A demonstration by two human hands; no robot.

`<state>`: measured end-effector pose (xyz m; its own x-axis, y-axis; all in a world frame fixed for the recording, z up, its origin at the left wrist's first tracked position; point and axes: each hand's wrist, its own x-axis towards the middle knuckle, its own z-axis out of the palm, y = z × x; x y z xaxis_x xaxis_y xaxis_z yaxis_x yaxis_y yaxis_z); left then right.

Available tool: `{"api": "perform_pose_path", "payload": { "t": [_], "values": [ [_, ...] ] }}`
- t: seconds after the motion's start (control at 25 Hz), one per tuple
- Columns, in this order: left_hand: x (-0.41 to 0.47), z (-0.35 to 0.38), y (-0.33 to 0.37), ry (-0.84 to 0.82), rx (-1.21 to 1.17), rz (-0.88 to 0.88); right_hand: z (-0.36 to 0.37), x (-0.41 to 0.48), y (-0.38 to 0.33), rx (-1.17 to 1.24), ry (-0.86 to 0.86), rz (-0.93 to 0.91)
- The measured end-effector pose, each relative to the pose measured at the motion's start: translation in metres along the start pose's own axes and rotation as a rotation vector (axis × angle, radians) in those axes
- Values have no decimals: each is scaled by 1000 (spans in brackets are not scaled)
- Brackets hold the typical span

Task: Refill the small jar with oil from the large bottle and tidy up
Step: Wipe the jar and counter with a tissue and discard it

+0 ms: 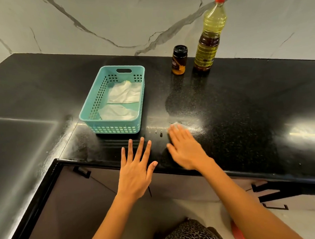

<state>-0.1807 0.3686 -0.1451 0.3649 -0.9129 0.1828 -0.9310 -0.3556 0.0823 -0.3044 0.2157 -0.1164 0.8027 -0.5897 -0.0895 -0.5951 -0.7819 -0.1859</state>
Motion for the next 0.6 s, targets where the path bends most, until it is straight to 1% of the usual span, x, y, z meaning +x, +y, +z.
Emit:
{"api": "perform_pose_path", "payload": {
  "t": [0.12, 0.16, 0.2, 0.24, 0.32, 0.4, 0.48, 0.52, 0.56, 0.6],
  "values": [
    [3, -2, -7, -23, 20, 104, 15, -29, -30, -13, 45, -266],
    [5, -4, -10, -28, 27, 144, 18, -44, -26, -18, 54, -318],
    [9, -5, -13, -31, 32, 184, 17, -52, -14, -22, 70, -334],
    [14, -6, -14, -36, 36, 228, 13, -52, 3, -33, 97, -307],
    [25, -8, -17, -43, 57, 328, 1, -35, 41, -75, 125, -174],
    [35, -9, -18, -55, 63, 400, -10, -3, 71, -65, 33, 17],
    [40, -9, -19, -69, 37, 408, -14, 35, 71, -33, 2, 158],
    [42, -9, -20, -77, 23, 402, -16, 49, 60, -24, 6, 170],
    [42, -8, -20, -86, 9, 396, -15, 57, 44, -23, 17, 120],
    [42, -8, -21, -93, -4, 389, -12, 58, 26, -33, 24, 27]
  ]
}}
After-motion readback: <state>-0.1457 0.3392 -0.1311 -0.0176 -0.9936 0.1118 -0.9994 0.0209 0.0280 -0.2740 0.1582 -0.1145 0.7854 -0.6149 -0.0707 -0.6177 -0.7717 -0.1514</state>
